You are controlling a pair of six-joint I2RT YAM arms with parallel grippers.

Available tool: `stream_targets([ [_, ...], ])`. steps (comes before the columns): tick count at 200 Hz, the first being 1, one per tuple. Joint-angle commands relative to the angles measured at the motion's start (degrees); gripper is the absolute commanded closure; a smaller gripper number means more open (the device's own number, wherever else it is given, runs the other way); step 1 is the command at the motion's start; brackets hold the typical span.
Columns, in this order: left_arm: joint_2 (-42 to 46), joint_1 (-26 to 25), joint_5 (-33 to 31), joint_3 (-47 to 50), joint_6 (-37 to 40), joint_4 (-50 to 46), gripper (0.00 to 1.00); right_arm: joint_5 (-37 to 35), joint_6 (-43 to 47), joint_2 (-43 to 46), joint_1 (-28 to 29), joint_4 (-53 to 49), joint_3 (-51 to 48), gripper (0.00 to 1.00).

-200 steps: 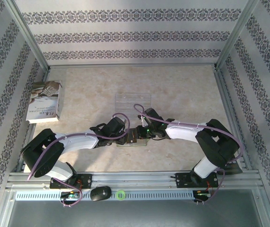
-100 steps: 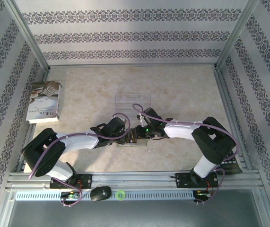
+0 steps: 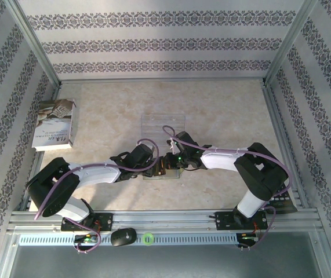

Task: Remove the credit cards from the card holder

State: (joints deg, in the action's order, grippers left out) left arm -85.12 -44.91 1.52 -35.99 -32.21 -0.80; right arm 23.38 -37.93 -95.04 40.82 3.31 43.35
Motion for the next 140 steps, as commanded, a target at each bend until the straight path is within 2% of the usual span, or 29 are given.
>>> stream_targets([
  [1,0.6,-0.4,0.8,2.2,-1.3,-2.5,0.67,-1.5,-0.3,1.9,-1.3,0.1,-2.4,0.97],
  [75,2.4,-0.3,0.6,2.0,-1.1,-2.7,0.63,-2.7,0.4,10.4,-5.6,-1.6,-7.3,1.0],
  [108,8.4,0.3,1.4,-0.5,0.9,-3.4,0.54,-0.7,4.0,14.4,-6.4,-1.5,-6.5,1.0],
  [140,15.6,3.0,6.9,-1.5,3.8,-1.7,0.47,2.2,6.9,19.7,-7.3,1.2,-5.7,1.0],
])
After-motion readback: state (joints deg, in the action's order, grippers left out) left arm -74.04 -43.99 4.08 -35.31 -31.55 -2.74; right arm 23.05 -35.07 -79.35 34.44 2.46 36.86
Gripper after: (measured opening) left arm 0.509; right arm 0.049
